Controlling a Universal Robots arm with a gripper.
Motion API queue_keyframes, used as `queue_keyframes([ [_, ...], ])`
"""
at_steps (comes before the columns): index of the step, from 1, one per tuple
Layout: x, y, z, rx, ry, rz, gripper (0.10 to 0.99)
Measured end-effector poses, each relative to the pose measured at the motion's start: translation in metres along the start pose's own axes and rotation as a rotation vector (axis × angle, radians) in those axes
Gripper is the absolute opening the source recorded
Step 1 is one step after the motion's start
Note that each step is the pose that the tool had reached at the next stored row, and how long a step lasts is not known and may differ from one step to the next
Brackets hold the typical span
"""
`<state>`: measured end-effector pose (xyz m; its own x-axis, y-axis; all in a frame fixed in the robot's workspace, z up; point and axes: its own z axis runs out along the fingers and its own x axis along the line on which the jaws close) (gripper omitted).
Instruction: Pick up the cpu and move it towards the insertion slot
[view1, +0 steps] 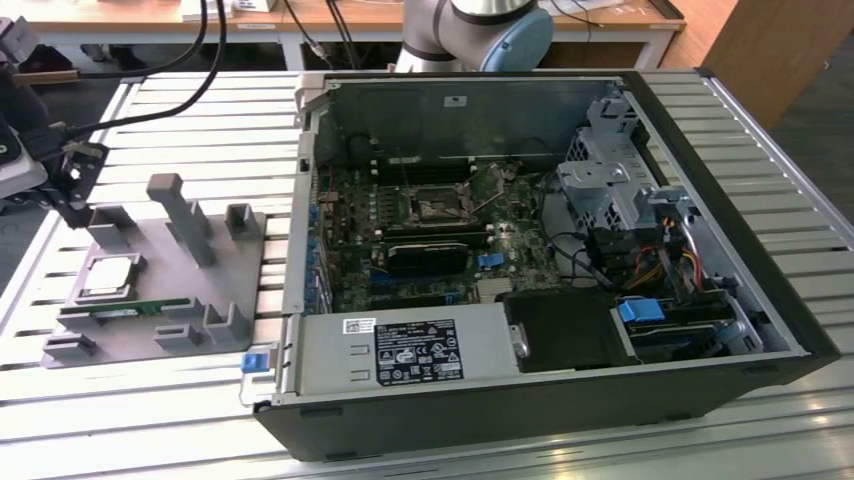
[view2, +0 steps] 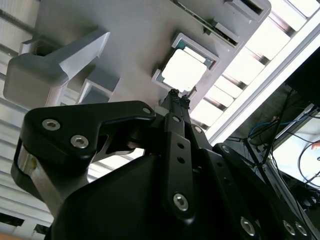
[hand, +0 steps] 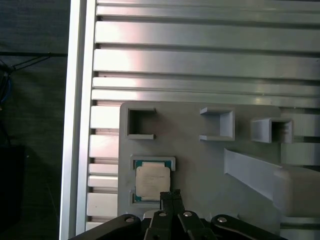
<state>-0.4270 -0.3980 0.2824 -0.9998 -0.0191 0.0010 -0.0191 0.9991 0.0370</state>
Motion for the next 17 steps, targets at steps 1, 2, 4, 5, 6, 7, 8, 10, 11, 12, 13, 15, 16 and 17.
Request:
queue_keyframes([
  [1, 0.0, -0.0001, 0.0003, 0.0, -0.0002, 0.0, 0.106],
  [2, 0.0001, -0.0001, 0.0005, 0.0, -0.0002, 0.0, 0.106],
  [4, 0.0001, -0.0001, 0.0009, 0.0, -0.0003, 0.0, 0.106],
  [5, 0.0001, -0.0001, 0.0011, 0.0, -0.0002, 0.0, 0.106],
  [6, 0.0001, -0.0002, 0.0012, 0.001, -0.0002, 0.0, 0.106],
  [7, 0.0001, -0.0002, 0.0014, 0.001, -0.0002, 0.0, 0.106],
  [8, 0.0002, -0.0002, 0.0015, 0.001, -0.0002, 0.0, 0.106],
  [10, 0.0003, -0.0002, 0.0019, 0.001, -0.0003, 0.0, 0.106],
  [11, 0.0005, -0.0002, 0.0022, 0.001, -0.0004, 0.0, 0.106],
  [12, 0.0006, -0.0002, 0.0025, 0.001, -0.0004, 0.0, 0.106],
  [13, 0.0008, -0.0002, 0.0029, 0.001, -0.0005, 0.0, 0.106],
  [15, 0.0012, -0.0003, 0.0037, 0.001, -0.0005, 0.0, 0.106],
  [16, 0.0015, -0.0003, 0.0042, 0.001, -0.0005, 0.0, 0.106],
  [17, 0.0017, -0.0004, 0.0046, 0.001, -0.0005, 0.0, 0.106],
])
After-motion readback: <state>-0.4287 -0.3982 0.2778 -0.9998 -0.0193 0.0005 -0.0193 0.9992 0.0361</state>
